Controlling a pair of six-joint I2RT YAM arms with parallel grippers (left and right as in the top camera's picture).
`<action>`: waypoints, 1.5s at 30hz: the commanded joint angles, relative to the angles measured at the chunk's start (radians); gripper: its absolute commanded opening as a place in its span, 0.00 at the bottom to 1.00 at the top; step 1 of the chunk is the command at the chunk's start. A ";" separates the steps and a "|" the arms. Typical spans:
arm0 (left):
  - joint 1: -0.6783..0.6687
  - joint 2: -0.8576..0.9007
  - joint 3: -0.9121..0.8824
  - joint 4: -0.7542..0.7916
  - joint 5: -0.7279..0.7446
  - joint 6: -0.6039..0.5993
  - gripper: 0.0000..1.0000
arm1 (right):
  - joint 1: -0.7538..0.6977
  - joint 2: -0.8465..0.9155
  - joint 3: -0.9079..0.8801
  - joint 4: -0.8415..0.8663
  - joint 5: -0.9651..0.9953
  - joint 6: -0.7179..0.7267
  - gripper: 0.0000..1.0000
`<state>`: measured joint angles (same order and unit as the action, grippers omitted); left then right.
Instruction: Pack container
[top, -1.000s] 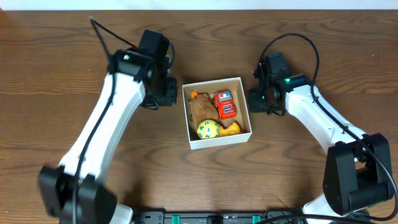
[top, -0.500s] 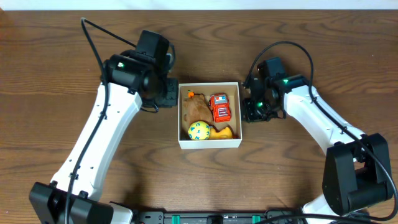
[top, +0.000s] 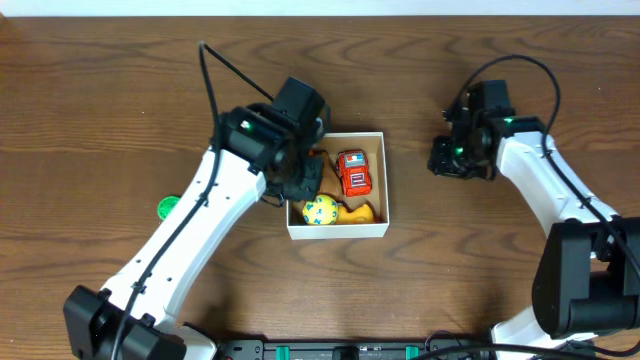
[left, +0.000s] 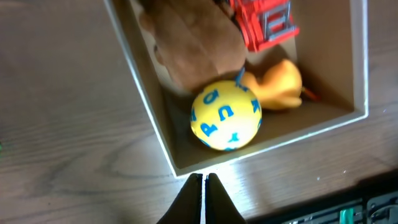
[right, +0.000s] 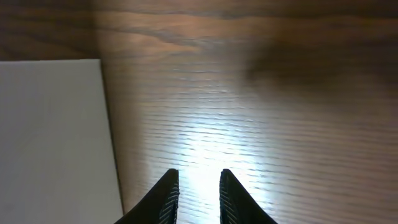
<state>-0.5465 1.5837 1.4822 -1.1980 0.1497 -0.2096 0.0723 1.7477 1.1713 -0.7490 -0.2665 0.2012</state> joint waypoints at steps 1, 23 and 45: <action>-0.027 0.005 -0.042 0.016 -0.008 -0.008 0.06 | -0.019 0.006 0.000 -0.006 0.005 0.011 0.24; -0.093 0.082 -0.303 0.276 -0.006 -0.001 0.06 | -0.019 0.006 -0.001 -0.029 0.005 0.011 0.22; 0.193 -0.227 0.080 0.008 -0.354 -0.003 0.60 | -0.019 0.006 -0.001 -0.029 0.008 0.003 0.22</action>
<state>-0.4816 1.4181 1.5490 -1.1782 -0.1440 -0.2028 0.0582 1.7477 1.1709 -0.7776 -0.2646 0.2012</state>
